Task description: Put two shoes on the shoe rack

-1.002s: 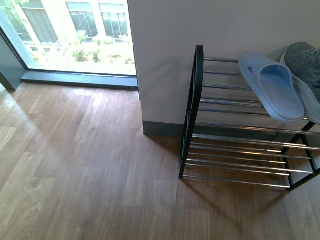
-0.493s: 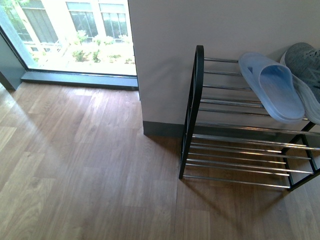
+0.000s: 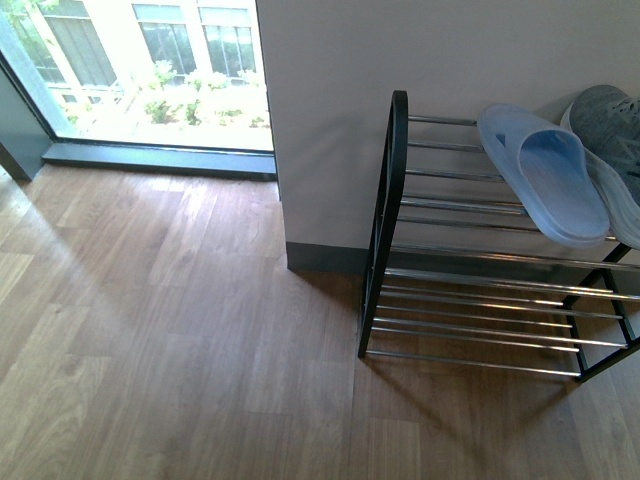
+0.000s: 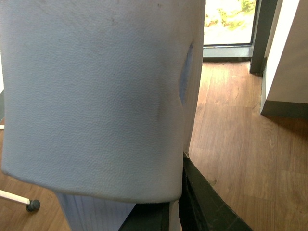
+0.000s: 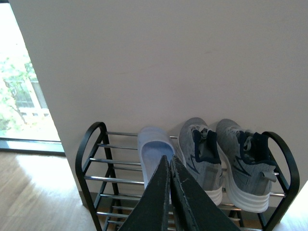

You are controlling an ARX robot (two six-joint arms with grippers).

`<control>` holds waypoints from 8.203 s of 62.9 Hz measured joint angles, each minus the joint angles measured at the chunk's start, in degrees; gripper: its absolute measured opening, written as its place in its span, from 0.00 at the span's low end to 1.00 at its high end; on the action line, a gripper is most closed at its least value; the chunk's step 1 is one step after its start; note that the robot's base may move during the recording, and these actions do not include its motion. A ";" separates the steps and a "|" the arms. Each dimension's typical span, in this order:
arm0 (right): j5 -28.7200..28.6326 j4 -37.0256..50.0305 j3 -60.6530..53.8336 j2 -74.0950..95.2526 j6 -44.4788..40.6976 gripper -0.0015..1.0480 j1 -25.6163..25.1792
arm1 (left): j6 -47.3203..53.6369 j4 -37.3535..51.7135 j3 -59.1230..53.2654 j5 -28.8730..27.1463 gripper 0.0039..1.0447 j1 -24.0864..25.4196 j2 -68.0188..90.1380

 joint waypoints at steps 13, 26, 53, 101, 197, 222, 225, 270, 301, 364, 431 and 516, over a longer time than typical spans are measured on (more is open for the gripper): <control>0.00 -3.26 0.00 -3.34 0.00 0.02 0.00 | 0.00 0.00 0.00 0.00 0.02 0.00 0.00; 0.02 -9.05 0.02 -8.09 -0.02 0.02 0.02 | 0.00 0.00 0.00 0.02 0.02 0.00 0.00; 0.02 -15.28 0.02 -15.04 -0.02 0.32 0.11 | 0.00 0.00 0.00 0.02 0.02 0.00 0.00; 0.02 -15.41 0.02 -15.12 -0.02 0.91 0.11 | 0.00 0.00 -0.07 0.02 0.02 0.04 -0.04; 0.02 -15.41 0.02 -15.12 -0.02 0.91 0.17 | -16.90 -11.50 80.56 26.60 0.02 -8.57 88.37; 0.02 -15.41 0.02 -15.12 -0.02 0.91 0.17 | -13.29 -15.32 84.94 24.50 0.26 -8.83 91.76; 0.00 -15.41 0.02 -15.12 -0.02 0.91 0.17 | -13.07 -14.80 84.46 24.41 0.33 -8.94 91.49; 0.00 -15.41 0.02 -15.12 -0.02 0.91 0.17 | -9.40 13.90 40.68 4.28 0.91 -9.25 48.30; 0.02 -15.41 0.02 -15.12 -0.02 0.91 0.17 | -16.68 -10.97 2.47 -8.41 0.91 2.75 -15.93; 0.02 -15.41 0.02 -15.12 -0.02 0.91 0.17 | -2.23 2.91 -14.27 30.34 0.01 16.57 -39.71; 0.02 -15.41 0.02 -15.12 -0.02 0.91 0.17 | -2.21 -5.51 -16.26 30.45 0.56 16.61 -49.86; 0.00 -15.41 0.02 -15.15 -0.02 0.91 0.17 | -2.08 -5.51 -16.26 30.42 0.91 16.61 -49.86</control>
